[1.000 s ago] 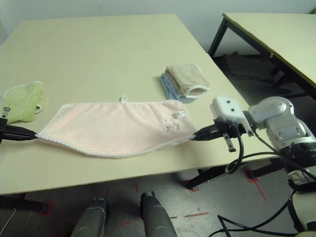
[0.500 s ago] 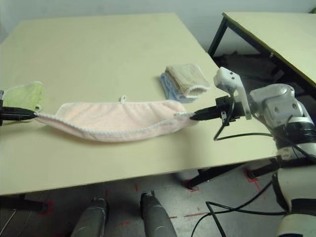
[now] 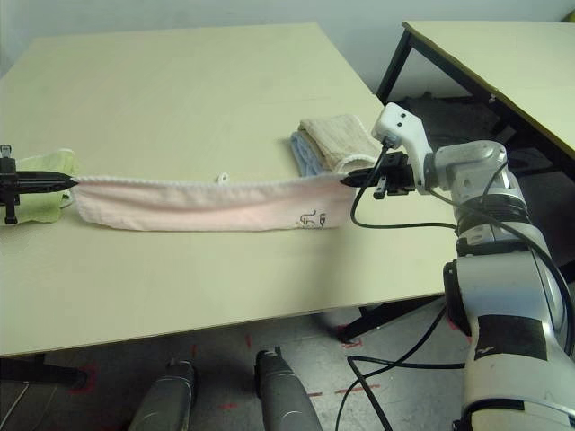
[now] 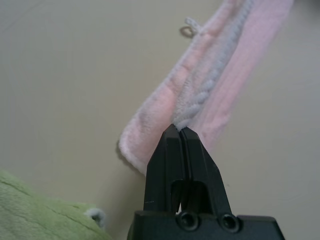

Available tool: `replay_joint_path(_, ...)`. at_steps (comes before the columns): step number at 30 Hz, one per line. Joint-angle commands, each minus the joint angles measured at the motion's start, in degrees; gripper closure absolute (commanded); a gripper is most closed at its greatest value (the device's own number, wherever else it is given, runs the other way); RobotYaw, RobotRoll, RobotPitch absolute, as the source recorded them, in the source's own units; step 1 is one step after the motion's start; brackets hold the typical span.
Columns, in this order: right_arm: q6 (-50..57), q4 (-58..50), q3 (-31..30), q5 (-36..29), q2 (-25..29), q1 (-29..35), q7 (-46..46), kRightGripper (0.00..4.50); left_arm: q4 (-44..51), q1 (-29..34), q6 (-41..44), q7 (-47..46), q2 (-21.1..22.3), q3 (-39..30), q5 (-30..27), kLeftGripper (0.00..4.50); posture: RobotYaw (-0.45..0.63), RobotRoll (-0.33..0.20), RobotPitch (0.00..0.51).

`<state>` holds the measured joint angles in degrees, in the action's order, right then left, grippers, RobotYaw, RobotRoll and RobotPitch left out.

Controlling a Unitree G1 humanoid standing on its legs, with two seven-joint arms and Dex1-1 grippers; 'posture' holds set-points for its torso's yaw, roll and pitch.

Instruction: Fold the towel and set it aside.

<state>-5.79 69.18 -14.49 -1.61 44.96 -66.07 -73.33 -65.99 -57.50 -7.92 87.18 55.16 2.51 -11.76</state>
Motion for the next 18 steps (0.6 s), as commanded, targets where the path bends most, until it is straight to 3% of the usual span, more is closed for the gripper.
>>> replay_joint_path(1, -0.8, 2.6, 2.0, 2.4, -1.0, -0.9, 4.6, 4.5, -2.6, -0.7, -1.2, -2.3, -0.8, -1.5, 2.1, 4.45, 0.04, 0.0, 0.166)
replay_joint_path(12, -1.5, 4.2, 3.7, 6.7, -3.7, -0.6, 6.6, 4.5, -4.1, 0.2, -2.9, -4.4, -2.5, -3.2, 5.0, 4.45, 0.04, 0.0, 0.166)
replay_joint_path(15, -1.2, 4.4, 3.8, 7.6, -4.1, -0.6, 7.8, 3.81, -4.4, 0.5, -3.5, -5.5, -2.3, -3.5, 5.7, 4.5, 0.04, 0.0, 0.162)
replay_joint_path(18, -1.1, 4.5, 4.3, 8.2, -4.3, -0.8, 8.5, 2.72, -4.6, 0.7, -3.9, -6.6, -2.2, -3.8, 6.5, 3.79, 0.04, 0.0, 0.16)
